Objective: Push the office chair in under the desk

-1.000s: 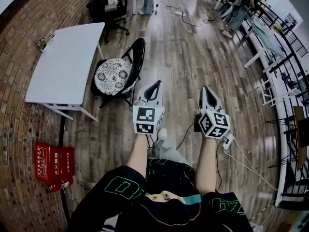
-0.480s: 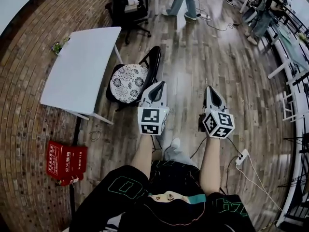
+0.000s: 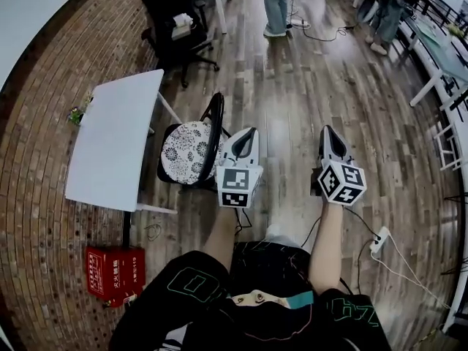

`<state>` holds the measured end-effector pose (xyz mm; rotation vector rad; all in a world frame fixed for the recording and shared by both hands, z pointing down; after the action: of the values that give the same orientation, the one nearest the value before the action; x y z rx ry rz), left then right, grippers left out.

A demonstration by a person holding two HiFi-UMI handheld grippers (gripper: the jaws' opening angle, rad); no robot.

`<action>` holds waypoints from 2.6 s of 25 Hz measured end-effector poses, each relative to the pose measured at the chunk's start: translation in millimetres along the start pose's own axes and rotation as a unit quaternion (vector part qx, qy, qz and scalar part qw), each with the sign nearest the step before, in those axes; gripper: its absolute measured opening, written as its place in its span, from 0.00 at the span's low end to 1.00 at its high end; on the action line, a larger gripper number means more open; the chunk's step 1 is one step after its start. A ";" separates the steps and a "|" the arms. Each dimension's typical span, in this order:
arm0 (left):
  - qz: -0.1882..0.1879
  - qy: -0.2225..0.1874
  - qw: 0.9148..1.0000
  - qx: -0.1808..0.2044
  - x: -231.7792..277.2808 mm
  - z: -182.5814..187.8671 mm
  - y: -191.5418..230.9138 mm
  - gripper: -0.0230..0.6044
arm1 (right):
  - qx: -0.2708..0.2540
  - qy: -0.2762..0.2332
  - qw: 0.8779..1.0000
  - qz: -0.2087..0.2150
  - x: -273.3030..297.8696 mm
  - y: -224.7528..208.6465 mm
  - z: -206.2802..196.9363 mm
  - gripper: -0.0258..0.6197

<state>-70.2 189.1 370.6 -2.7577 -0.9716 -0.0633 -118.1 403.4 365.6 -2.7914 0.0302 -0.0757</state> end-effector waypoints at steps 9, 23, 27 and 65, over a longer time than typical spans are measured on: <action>0.030 0.016 0.999 -0.031 36.4 -17.4 22.6 0.05 | 0.004 0.019 1.000 0.018 52.5 -20.2 -3.7 0.05; 0.052 0.075 0.992 -0.087 144.5 -81.4 122.7 0.05 | 0.012 0.101 0.992 0.069 220.0 14.1 -66.8 0.05; 0.043 0.079 0.992 -0.090 174.2 -84.0 143.4 0.05 | 0.012 0.116 0.991 0.067 257.7 16.6 -73.4 0.05; 0.568 0.168 0.775 -0.220 17.3 -189.9 211.7 0.05 | -0.099 0.307 0.738 0.592 420.0 290.7 -207.3 0.05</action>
<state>81.3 -2.0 517.8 -3.0422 0.9732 -0.6050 286.2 46.8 481.0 -2.2308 1.9774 -0.6664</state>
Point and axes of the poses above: the fingertips, and each gripper's own axes: x forward along the fingers, y to its left, z out of its top, the point moved 3 cm from there along -x, backward along the fingers, and after that the axes turned 6 degrees about x, right-handed, at the moved point
